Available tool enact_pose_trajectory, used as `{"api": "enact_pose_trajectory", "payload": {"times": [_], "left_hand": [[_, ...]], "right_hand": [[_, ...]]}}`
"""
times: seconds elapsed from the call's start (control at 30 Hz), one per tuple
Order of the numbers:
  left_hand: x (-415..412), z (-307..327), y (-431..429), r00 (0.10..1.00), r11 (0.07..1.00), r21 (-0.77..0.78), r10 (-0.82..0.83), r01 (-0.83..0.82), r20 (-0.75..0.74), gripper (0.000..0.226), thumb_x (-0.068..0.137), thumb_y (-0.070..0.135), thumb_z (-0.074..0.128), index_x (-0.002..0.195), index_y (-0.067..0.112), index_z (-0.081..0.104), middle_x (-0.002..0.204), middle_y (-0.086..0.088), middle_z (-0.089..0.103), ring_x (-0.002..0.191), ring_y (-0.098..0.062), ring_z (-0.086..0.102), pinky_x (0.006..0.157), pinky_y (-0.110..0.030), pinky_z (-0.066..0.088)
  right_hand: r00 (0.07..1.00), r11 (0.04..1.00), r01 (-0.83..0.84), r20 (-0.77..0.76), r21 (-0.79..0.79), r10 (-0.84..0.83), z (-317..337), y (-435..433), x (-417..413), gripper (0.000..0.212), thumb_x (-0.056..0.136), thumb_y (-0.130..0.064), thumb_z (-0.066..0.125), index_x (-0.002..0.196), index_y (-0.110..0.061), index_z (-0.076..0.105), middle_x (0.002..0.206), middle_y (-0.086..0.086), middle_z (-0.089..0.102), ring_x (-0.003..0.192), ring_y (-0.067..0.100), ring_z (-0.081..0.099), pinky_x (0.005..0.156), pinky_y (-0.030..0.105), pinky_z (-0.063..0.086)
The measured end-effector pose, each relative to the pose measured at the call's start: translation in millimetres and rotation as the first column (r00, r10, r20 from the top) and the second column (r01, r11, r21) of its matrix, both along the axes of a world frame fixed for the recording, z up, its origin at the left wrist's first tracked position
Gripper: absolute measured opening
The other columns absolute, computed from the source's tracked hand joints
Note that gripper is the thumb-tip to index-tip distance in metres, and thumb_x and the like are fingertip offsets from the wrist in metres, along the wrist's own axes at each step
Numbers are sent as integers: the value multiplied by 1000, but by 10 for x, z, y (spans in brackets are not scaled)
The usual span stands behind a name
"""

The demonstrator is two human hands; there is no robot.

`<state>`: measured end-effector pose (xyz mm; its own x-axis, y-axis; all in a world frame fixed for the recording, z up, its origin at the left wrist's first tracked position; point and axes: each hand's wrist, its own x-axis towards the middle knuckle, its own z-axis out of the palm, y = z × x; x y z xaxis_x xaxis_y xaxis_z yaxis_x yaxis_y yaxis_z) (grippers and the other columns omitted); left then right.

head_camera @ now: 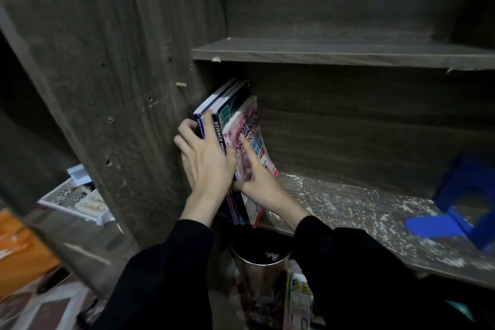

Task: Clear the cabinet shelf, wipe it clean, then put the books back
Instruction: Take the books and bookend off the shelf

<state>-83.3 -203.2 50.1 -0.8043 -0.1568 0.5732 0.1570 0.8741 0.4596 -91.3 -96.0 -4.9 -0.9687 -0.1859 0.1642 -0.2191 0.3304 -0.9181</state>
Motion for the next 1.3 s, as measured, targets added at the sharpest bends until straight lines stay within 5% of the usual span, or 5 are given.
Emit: {"api": "enact_pose_trajectory", "payload": {"times": [0.4,0.63,0.93,1.13,1.3], "left_hand": [[47,76,263,996,996,-50,-77,74,-51,64,90,27,56,146,14,29,131,-9,48,117,-26,34,96,-35,33],[8,-33,170,990,996,-84,11,-23,-141,61,83,25,64,139,13,44,144,-20,31,128,-37,26,100,-47,30],[-60,-137,119,932,924,148,-334,353,-142,95,89,26,65,149,33,-8,137,-16,41,118,-29,48,99,-31,33],[-98,-328,244,981,976,108,-194,191,16,113,83,52,65,128,52,-38,141,-17,36,100,-42,61,84,-48,48],[-172,-463,382,981,925,336,-136,175,-137,111,79,38,75,144,36,-15,135,-23,48,108,-42,59,90,-50,48]], "right_hand": [[1000,995,-27,-14,-93,26,146,147,203,96,82,23,46,153,-22,0,156,-2,23,106,-10,42,75,0,39],[1000,1000,25,9,16,-25,79,160,124,103,84,-2,63,149,-47,-3,102,-16,45,84,-1,53,72,22,47],[999,998,45,11,-34,-45,75,155,151,105,83,-1,66,151,-39,-5,128,-12,40,111,3,44,79,11,43],[995,996,52,91,-67,-46,-92,283,165,106,82,5,62,148,-47,-4,140,-5,44,112,8,55,98,38,49],[995,996,18,99,-88,-9,-263,353,121,103,83,-11,70,147,-50,-1,147,-18,35,111,-16,43,106,34,42]]}}
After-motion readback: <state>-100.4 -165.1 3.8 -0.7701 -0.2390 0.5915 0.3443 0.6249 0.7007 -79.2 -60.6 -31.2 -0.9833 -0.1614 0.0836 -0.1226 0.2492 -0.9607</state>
